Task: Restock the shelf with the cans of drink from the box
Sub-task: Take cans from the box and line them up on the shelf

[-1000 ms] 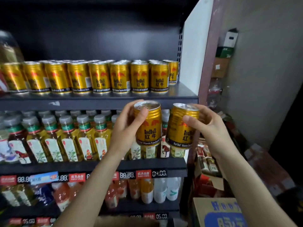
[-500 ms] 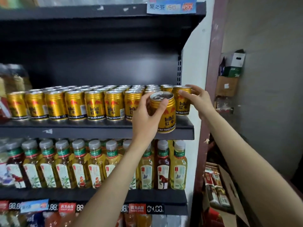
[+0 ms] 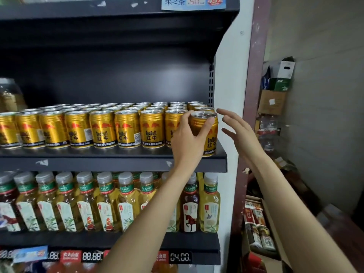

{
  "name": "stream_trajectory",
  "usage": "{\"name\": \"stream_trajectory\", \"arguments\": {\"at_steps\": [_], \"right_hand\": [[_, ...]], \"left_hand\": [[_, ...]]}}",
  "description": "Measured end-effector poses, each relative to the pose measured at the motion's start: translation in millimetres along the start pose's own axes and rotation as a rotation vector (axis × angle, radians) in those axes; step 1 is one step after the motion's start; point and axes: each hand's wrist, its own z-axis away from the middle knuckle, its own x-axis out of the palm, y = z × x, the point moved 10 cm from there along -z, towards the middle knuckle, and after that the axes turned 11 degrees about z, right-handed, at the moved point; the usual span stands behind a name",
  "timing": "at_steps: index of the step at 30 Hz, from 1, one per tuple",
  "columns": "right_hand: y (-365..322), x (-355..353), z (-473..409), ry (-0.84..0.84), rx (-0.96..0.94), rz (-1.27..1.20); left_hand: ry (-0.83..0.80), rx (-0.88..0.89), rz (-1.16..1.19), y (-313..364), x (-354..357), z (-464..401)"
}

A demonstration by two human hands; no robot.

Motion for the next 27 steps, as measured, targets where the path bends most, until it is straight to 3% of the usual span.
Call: {"name": "stream_trajectory", "arguments": {"at_steps": [3, 7, 9, 14, 20, 27], "right_hand": [[0, 6, 12, -0.096, -0.025, 0.088], [5, 8, 9, -0.094, 0.020, 0.199], [6, 11, 8, -0.094, 0.035, 0.166], [5, 23, 0, -0.098, 0.058, 0.093], [9, 35, -12, -0.166, 0.077, 0.075], [11, 34, -15, -0.143, 0.103, 0.108]], "left_hand": [[-0.030, 0.000, -0.052, 4, 14, -6], [-0.116, 0.042, -0.222, 3, 23, -12], [-0.097, 0.150, -0.369, 10, 15, -7], [0.036, 0.495, -0.460, 28, -22, 3], [-0.272, 0.437, -0.761, -10, -13, -24], [-0.316, 0.493, -0.763, -13, -5, -23]]}}
